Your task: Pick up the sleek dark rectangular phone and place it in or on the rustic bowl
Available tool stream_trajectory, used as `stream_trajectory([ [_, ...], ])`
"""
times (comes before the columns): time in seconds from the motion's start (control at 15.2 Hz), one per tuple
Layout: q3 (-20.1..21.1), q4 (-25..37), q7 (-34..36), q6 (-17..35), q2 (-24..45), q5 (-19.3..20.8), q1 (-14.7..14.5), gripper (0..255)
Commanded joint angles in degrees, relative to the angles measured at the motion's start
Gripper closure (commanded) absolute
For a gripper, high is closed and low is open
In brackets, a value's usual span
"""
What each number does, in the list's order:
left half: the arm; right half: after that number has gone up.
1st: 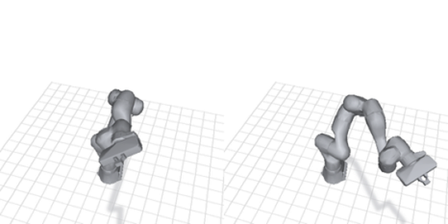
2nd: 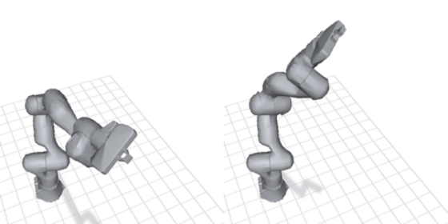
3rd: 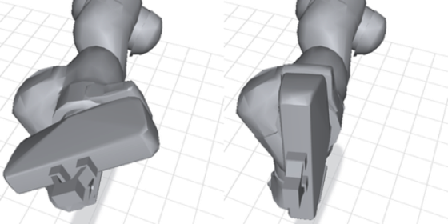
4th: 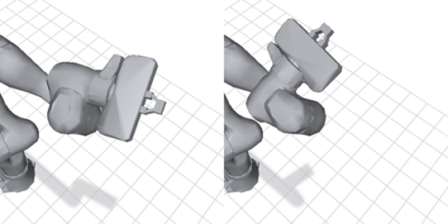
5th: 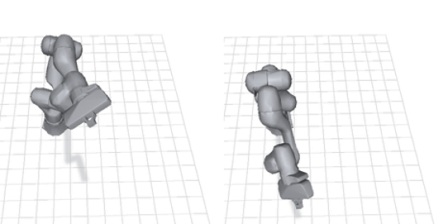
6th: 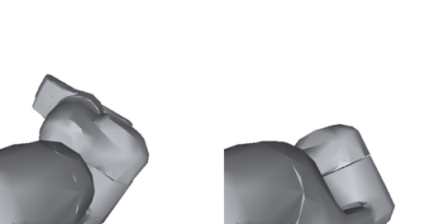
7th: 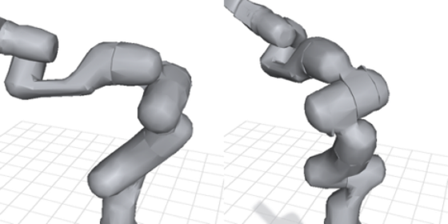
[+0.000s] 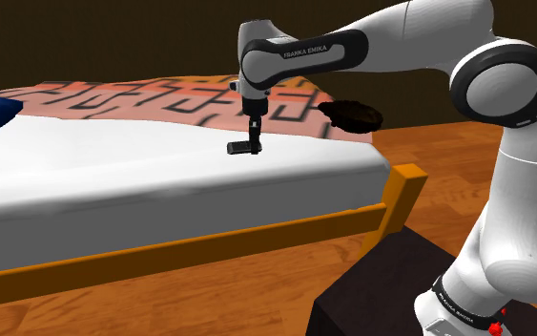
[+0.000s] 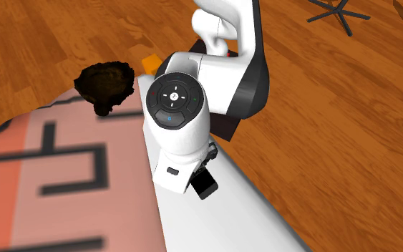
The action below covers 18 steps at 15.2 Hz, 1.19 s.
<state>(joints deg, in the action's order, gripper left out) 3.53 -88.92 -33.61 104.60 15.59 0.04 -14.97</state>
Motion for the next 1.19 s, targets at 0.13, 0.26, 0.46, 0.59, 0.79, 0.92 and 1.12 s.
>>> stream_trajectory([
  [0.13, 0.01, 2.22, 0.02, -2.28, -0.06, 0.00, -0.01, 255],
  [0.26, 0.01, 3.80, 0.04, -3.83, -0.04, 0.00, -0.02, 255],
  [0.46, 0.02, 6.33, 0.07, -6.21, 0.12, 0.01, -0.05, 255],
  [0.59, 0.03, 8.14, 0.09, -7.83, 0.30, 0.03, -0.07, 255],
  [0.79, 0.04, 11.05, 0.13, -10.33, 0.71, 0.05, -0.10, 255],
  [0.92, 0.04, 13.14, 0.15, -12.05, 1.08, 0.08, -0.13, 255],
  [1.12, 0.06, 16.54, 0.20, -14.73, 1.81, 0.12, -0.19, 255],
])
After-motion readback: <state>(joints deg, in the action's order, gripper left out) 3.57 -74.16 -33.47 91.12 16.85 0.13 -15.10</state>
